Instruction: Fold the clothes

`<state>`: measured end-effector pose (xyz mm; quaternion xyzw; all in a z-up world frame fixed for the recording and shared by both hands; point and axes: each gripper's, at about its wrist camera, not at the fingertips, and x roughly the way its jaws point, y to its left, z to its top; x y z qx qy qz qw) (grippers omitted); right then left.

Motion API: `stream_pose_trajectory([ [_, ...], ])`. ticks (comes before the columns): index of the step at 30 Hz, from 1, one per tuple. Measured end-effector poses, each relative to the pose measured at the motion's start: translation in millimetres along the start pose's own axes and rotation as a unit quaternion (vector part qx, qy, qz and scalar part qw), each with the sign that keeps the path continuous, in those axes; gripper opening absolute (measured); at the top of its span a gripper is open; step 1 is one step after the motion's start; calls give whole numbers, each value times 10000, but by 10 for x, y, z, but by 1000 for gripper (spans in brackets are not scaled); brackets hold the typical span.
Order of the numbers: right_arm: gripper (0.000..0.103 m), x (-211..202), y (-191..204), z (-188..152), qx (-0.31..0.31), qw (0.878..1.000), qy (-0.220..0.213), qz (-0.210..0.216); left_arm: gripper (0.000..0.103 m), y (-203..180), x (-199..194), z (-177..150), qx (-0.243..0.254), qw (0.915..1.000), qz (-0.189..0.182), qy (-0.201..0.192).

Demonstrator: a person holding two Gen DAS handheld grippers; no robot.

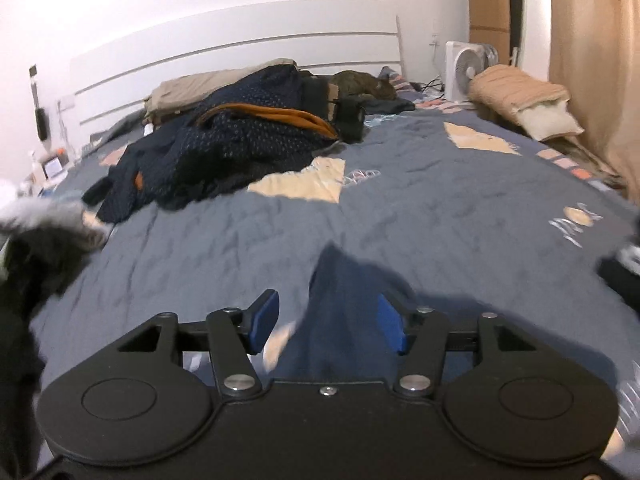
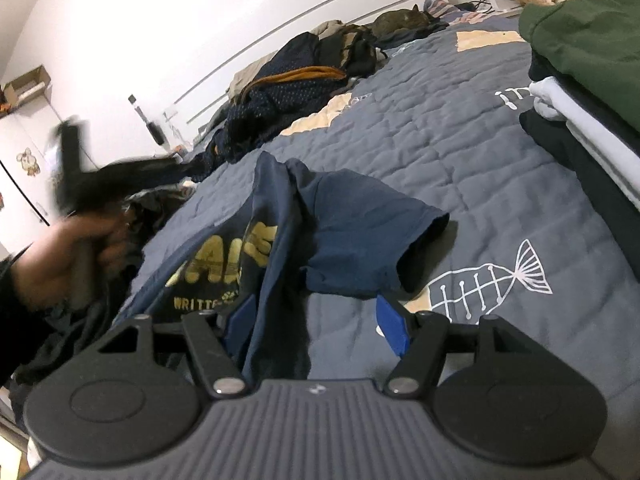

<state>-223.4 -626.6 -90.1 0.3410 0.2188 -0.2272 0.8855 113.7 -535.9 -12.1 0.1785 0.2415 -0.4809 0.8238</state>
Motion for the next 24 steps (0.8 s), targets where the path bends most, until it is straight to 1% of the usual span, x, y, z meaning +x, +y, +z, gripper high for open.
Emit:
stream_pose_trajectory([
  [1, 66, 7, 11, -8, -15, 10000, 16, 0, 54, 40, -175, -106, -31, 10000, 2, -26],
  [3, 66, 22, 34, -24, -45, 10000, 48, -1, 55, 155, -501, -321, -253, 9997, -5, 3],
  [6, 66, 50, 88, -58, -161, 9998, 116, 14, 58, 354, -983, -690, -829, 9965, -44, 52],
  [8, 66, 64, 141, -95, -262, 9995, 163, 14, 61, 458, -1255, -914, -1166, 9931, -40, 77],
  [11, 66, 76, 230, -155, -328, 9991, 246, 94, 62, 551, -1608, -1278, -1640, 9863, -97, 138],
  [13, 66, 63, 295, -195, -388, 9987, 280, 164, 62, 574, -1776, -1491, -1894, 9816, -140, 176],
  [17, 66, -8, 438, -306, -668, 9972, 321, 124, 62, 517, -2080, -1867, -2046, 9787, -23, 183],
  [19, 66, -69, 474, -374, -706, 9969, 316, 110, 62, 477, -2228, -2004, -2124, 9771, 25, 105],
  [22, 66, -180, 465, -491, -562, 9981, 254, 49, 65, 421, -2409, -2174, -2246, 9744, 49, -82],
  [24, 66, -246, 441, -569, -405, 9990, 209, -45, 66, 372, -2509, -2296, -2240, 9744, 114, -157],
])
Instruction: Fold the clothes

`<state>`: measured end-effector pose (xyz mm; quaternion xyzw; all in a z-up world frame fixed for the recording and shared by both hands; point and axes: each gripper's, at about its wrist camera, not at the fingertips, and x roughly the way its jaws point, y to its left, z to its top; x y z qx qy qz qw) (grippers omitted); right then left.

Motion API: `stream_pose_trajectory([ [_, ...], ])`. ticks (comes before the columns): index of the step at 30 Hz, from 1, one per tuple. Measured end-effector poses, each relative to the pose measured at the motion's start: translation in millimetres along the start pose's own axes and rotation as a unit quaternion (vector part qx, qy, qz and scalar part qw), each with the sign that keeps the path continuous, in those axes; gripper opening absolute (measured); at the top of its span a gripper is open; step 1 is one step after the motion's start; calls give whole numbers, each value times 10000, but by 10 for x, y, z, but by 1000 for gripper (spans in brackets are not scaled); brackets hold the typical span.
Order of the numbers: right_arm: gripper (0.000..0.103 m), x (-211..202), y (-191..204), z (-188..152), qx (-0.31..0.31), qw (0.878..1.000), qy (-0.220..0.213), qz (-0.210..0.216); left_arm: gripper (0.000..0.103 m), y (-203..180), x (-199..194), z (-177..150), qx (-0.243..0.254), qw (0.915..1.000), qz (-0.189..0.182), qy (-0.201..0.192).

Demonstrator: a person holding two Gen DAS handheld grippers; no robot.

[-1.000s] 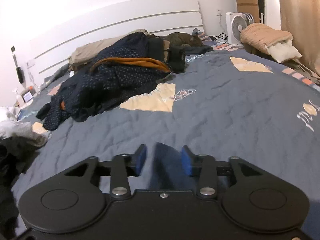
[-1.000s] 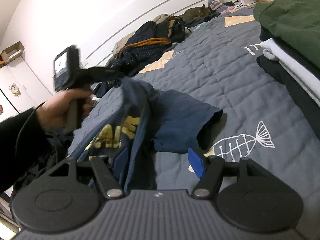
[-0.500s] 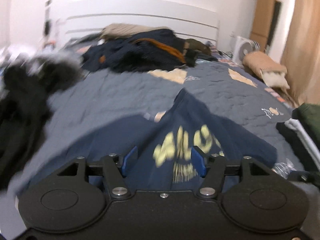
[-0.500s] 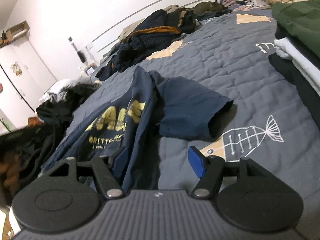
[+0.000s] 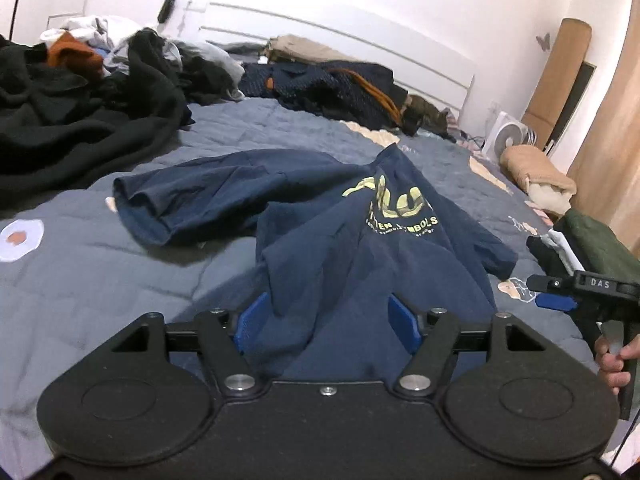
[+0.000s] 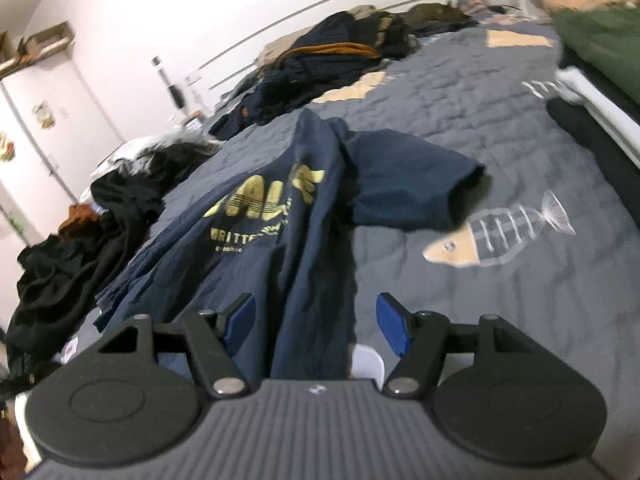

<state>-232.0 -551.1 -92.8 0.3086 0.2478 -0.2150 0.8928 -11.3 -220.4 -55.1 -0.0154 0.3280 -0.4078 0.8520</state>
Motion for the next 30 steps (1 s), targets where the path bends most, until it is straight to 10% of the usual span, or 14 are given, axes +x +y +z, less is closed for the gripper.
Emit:
stream_pose_trajectory([
  [18, 66, -238, 84, -658, -596, 9937, 578, -750, 70, -130, -318, -339, 789, 9968, -82, 16],
  [30, 66, -483, 206, -750, -337, 9977, 289, -511, 72, -897, -200, -950, 3289, 9422, -619, 189],
])
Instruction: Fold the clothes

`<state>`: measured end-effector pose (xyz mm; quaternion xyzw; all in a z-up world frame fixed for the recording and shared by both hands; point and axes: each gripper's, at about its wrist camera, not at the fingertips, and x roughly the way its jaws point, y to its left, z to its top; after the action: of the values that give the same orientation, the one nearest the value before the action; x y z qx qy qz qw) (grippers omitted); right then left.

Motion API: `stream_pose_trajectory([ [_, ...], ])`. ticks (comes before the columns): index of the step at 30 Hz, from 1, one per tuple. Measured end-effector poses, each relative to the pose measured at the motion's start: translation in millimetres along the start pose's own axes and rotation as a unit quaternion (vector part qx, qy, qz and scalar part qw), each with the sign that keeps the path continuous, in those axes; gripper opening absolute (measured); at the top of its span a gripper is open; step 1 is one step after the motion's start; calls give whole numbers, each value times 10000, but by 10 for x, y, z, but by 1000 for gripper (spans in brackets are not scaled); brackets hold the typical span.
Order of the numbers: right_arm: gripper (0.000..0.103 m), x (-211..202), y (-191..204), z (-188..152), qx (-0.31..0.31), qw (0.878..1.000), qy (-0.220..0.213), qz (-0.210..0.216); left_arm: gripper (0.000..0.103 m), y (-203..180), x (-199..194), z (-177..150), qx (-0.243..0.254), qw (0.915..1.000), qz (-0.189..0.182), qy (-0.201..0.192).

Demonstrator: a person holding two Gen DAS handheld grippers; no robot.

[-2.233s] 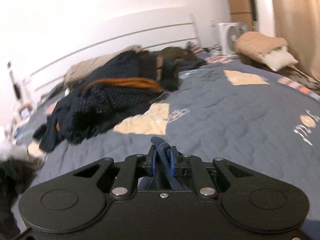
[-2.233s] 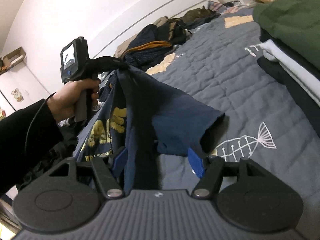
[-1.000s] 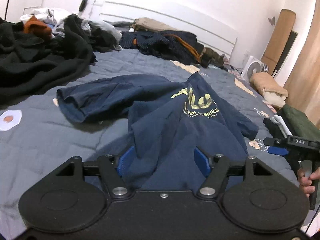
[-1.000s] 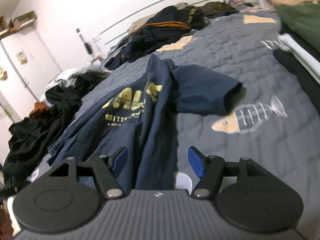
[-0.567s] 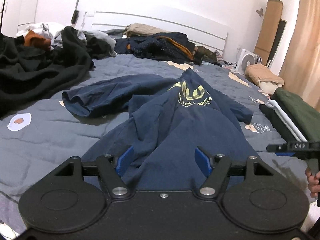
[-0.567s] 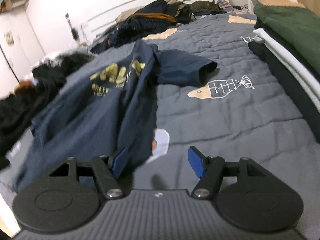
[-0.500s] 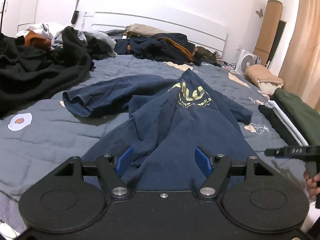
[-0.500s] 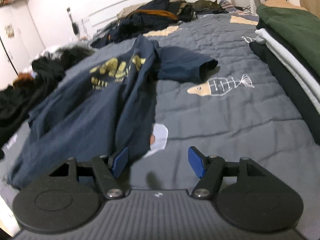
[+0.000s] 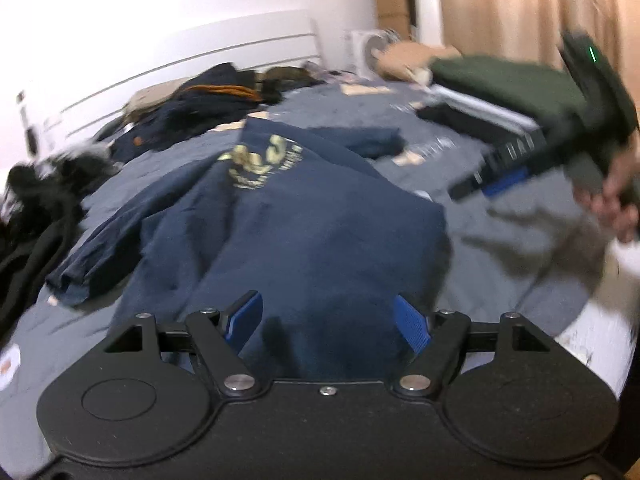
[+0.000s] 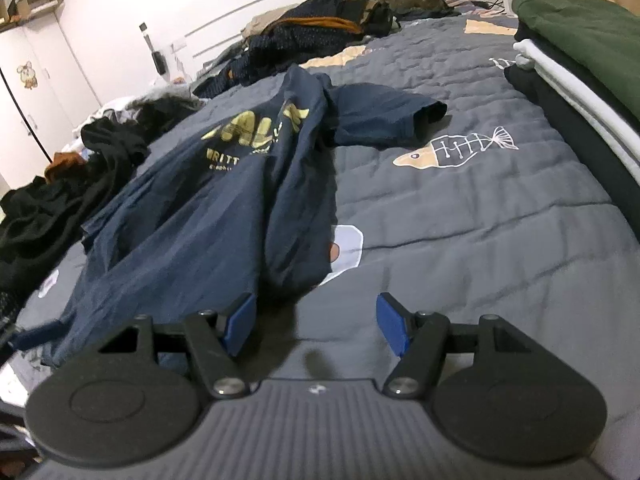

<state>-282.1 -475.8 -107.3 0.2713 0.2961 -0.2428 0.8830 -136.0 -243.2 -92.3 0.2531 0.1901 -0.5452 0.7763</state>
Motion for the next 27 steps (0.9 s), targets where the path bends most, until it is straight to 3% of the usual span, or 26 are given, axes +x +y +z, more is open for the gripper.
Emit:
stream_pose_trajectory([
  [7, 66, -49, -8, -28, 237, 9997, -46, 78, 72, -191, 305, -130, 649, 9962, 60, 584],
  [9, 66, -40, -1, -39, 241, 9997, -21, 67, 56, -152, 363, -150, 620, 9954, 96, 719],
  [11, 66, -37, 9, -48, 203, 9998, -24, 72, 25, 9, 343, -109, 105, 9973, -42, 732],
  [13, 66, -49, 16, -53, 181, 9998, -66, 79, 14, 214, 296, -51, -546, 9961, -188, 674],
  [14, 66, -59, 18, -54, 177, 9998, -100, 83, 14, 334, 262, -24, -899, 9939, -216, 595],
  [16, 66, -71, 23, -51, 162, 9997, -158, 89, 14, 604, 186, 1, -1729, 9838, -283, 384],
  [17, 66, -75, 30, -51, 138, 9997, -183, 96, 14, 757, 144, 3, -2208, 9743, -364, 250],
  [22, 66, -85, 232, -90, -552, 9977, -263, 290, 14, 1360, -29, -106, -3963, 9163, -465, -333],
  [24, 66, -77, 359, -133, -953, 9940, -248, 481, 14, 1426, -31, -110, -4081, 9117, -363, -311],
  [27, 66, -18, 515, -198, -1383, 9889, -97, 531, 14, 1348, -26, -52, -3778, 9249, -352, -254],
])
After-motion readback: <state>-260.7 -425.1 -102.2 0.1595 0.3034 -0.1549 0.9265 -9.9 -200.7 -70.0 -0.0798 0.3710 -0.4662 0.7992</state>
